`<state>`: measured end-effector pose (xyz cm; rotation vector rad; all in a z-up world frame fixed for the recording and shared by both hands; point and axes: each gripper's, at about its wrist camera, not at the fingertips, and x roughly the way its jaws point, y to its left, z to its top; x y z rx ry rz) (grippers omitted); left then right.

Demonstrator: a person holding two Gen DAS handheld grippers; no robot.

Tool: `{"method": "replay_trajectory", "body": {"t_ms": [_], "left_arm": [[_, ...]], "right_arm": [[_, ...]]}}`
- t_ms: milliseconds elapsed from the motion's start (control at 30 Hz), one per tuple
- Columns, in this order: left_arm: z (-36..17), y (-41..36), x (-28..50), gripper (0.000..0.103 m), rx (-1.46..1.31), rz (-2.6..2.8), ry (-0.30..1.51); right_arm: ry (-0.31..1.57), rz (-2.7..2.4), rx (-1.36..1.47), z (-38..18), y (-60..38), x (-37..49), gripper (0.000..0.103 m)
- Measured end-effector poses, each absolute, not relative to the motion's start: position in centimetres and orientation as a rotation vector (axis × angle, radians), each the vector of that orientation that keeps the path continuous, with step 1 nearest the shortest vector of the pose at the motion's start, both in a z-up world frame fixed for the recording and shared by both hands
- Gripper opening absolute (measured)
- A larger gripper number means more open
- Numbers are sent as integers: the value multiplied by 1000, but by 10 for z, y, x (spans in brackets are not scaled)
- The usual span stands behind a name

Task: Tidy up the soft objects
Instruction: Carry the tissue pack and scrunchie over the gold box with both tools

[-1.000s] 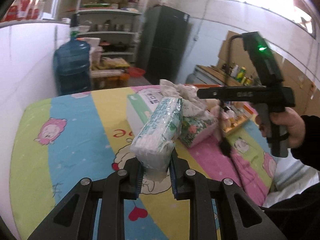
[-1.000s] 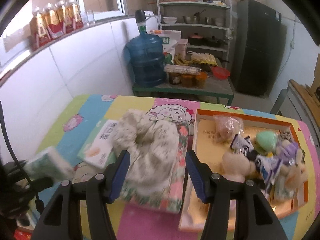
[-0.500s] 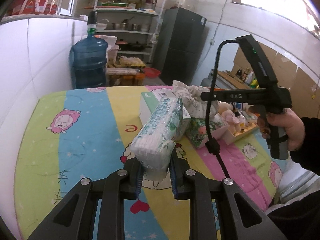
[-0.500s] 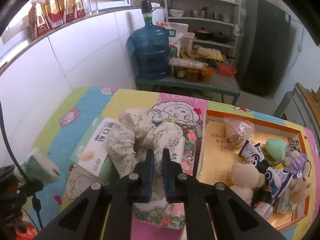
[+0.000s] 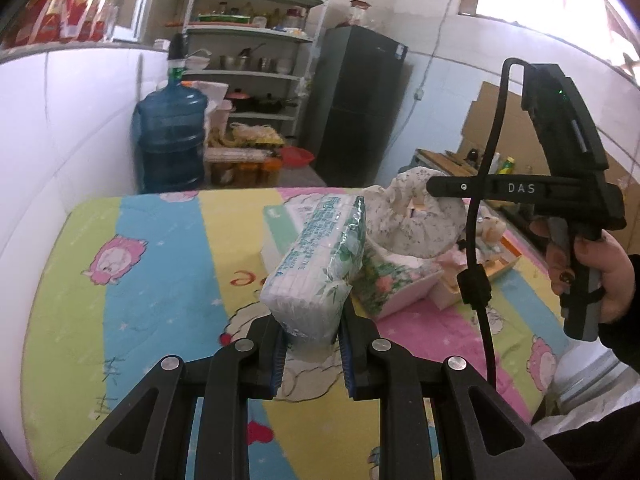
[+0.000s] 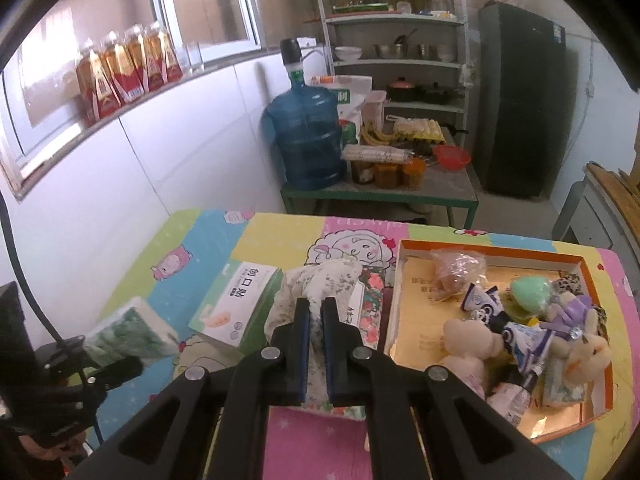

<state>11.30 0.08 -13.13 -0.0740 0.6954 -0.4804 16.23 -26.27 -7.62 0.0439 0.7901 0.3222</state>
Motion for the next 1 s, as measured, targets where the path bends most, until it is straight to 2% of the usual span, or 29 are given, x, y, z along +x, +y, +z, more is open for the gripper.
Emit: {"method": "replay_trajectory", "body": {"t_ms": [333, 1000], "left_arm": [[-118, -34, 103, 23, -42, -585, 681], [-112, -113, 87, 23, 44, -788, 717]], "right_arm": [[746, 324, 100, -52, -286, 114, 6], [752, 175, 200, -58, -350, 42, 6]]}}
